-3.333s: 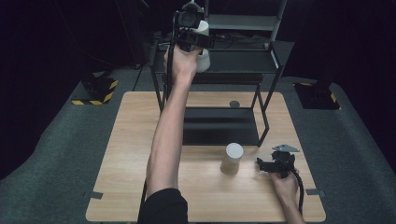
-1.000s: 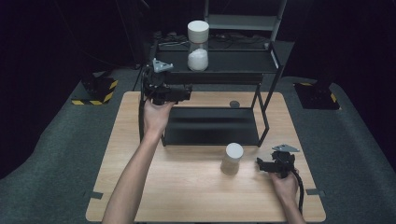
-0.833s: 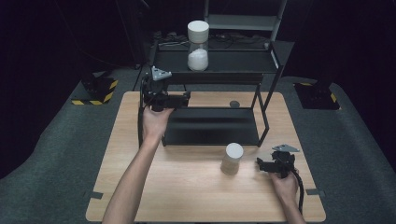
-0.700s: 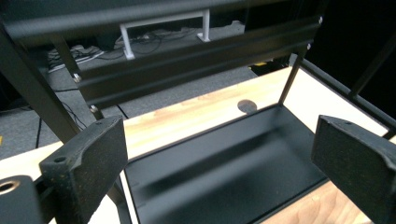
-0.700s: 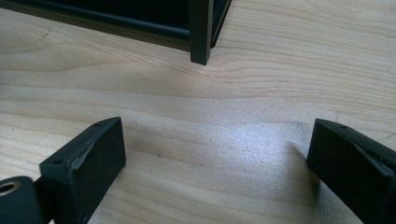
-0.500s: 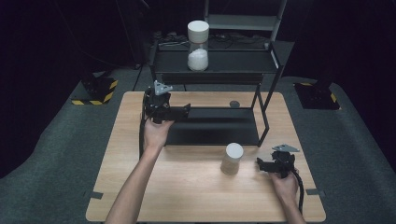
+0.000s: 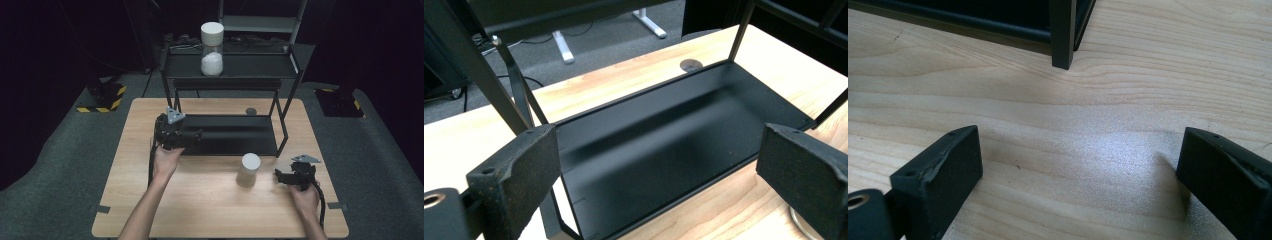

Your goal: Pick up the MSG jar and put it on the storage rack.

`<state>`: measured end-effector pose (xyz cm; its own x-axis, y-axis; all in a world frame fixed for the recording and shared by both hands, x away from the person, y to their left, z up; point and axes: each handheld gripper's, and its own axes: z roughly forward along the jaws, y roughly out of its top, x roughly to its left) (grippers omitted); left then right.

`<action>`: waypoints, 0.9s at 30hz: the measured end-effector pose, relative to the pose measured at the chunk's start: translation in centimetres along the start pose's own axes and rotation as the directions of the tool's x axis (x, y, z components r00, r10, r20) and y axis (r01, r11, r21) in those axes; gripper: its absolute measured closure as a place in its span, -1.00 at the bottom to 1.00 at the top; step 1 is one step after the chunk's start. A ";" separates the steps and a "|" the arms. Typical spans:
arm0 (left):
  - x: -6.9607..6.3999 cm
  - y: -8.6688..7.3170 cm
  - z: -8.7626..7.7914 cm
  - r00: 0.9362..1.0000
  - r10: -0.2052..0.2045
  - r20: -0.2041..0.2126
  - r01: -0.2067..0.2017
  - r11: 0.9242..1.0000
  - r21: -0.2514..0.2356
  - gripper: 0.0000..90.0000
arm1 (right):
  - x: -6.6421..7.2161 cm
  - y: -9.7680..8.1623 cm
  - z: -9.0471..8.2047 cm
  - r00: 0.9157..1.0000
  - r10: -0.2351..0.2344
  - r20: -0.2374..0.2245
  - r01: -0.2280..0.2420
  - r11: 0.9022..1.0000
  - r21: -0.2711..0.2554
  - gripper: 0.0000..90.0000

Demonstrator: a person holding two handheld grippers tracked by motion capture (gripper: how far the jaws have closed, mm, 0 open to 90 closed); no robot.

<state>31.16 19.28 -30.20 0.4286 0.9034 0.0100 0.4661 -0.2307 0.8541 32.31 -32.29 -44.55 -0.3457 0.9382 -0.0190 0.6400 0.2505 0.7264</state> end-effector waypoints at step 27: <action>-0.3 -4.3 1.4 1.000 0.022 0.006 -0.022 0.998 0.066 -0.91 | 0.0 0.0 0.0 1.000 0.000 0.000 0.000 1.000 0.000 -0.92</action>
<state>30.14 19.43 -34.61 0.4432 0.8960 0.0257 0.5064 -0.2739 0.8176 32.32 -32.30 -44.55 -0.3458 0.9381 -0.0191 0.6399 0.2506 0.7265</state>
